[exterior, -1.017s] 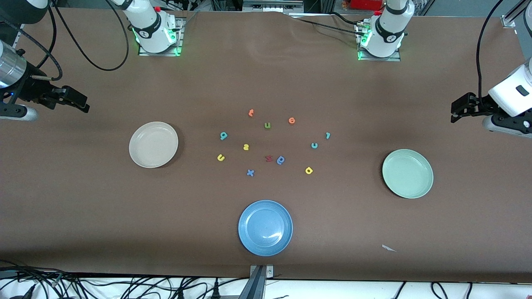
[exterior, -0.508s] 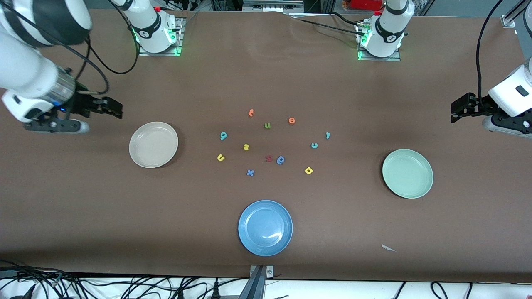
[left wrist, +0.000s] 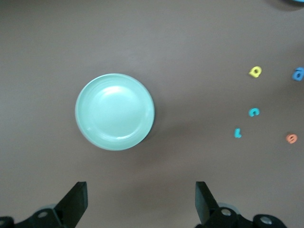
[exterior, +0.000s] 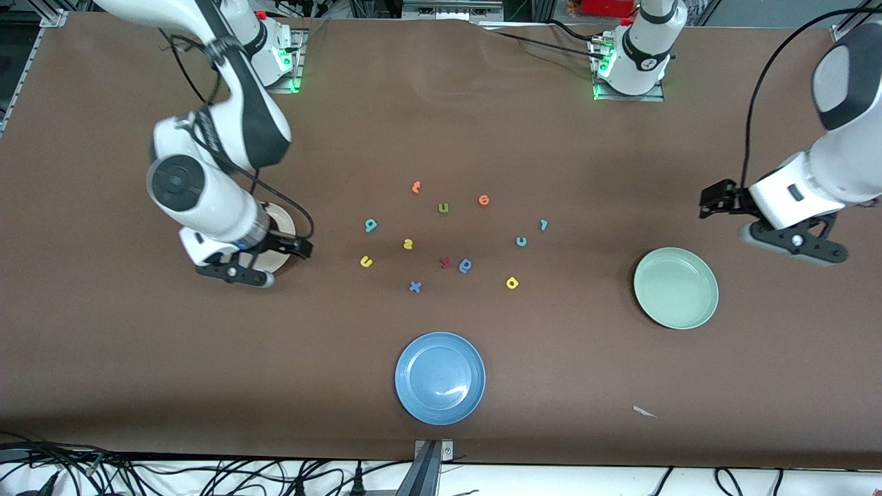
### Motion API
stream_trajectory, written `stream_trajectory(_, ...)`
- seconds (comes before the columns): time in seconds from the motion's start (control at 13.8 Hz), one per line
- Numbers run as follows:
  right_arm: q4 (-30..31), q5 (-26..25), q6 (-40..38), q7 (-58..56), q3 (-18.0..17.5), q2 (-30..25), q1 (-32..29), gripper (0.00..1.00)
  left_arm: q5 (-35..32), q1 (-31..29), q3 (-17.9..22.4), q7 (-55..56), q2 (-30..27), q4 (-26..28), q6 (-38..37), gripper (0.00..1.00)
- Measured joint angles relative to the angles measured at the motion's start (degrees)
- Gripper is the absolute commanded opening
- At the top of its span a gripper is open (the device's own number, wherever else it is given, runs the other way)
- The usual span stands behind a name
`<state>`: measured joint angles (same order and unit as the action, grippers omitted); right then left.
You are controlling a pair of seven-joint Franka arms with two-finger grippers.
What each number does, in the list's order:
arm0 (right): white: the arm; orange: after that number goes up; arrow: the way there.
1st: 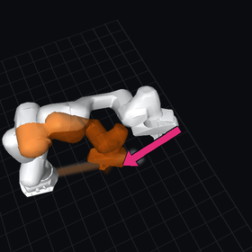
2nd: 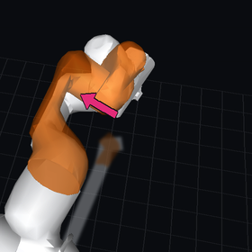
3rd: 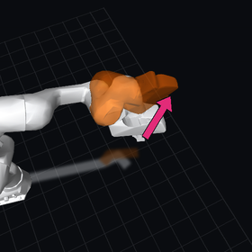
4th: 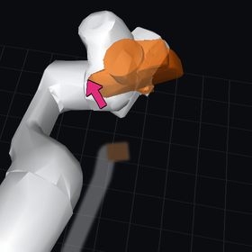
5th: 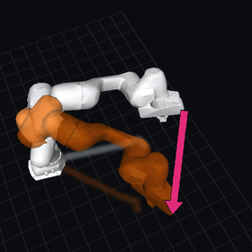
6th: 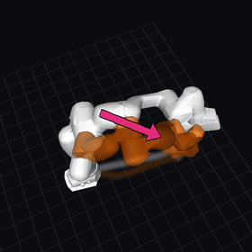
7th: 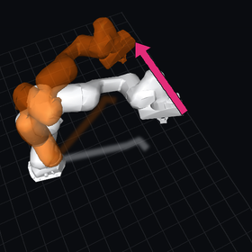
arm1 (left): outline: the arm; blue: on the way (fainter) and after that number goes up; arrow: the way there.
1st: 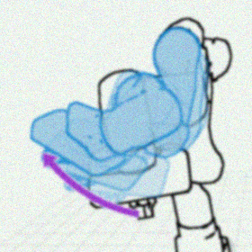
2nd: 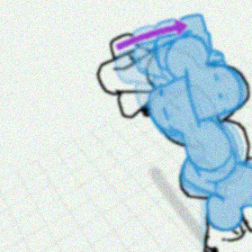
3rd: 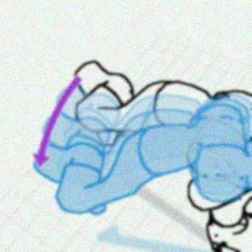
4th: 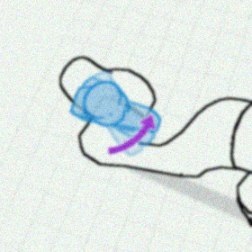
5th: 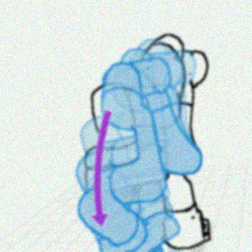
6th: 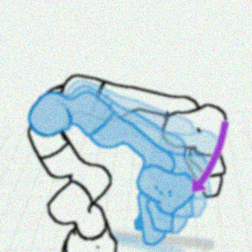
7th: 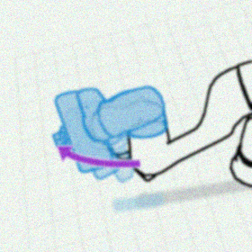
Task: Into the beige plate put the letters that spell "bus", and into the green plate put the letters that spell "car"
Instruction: 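Reach the right gripper to the yellow n while the left gripper reaches letters, then carry the yellow n onto the cream plate with the right gripper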
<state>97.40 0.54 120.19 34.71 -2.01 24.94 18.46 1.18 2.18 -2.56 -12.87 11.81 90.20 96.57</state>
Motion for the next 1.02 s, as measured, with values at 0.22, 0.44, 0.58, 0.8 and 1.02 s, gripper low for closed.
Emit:
stream_trajectory(0.22,-0.04,-0.01,7.15,10.39,0.02,5.92,2.56,0.86,0.74,2.76,-2.45,6.18,3.04,2.50,6.96,1.00)
stream_trajectory(0.44,-0.20,0.00,12.30,17.25,-0.02,10.13,6.23,0.76,0.74,7.68,-5.70,17.05,6.50,6.75,16.42,1.00)
stream_trajectory(0.58,-0.27,0.00,14.35,20.86,0.01,12.10,8.34,0.76,0.74,12.00,-5.98,22.34,9.16,8.48,21.63,1.00)
stream_trajectory(0.8,-0.32,0.00,15.27,23.22,0.05,14.42,10.21,0.76,0.65,16.88,-5.95,28.71,14.35,9.31,29.67,1.00)
stream_trajectory(1.02,-0.33,0.00,16.23,23.32,0.16,15.70,10.29,0.73,-2.22,19.11,-5.91,32.75,18.56,11.09,36.30,1.00)
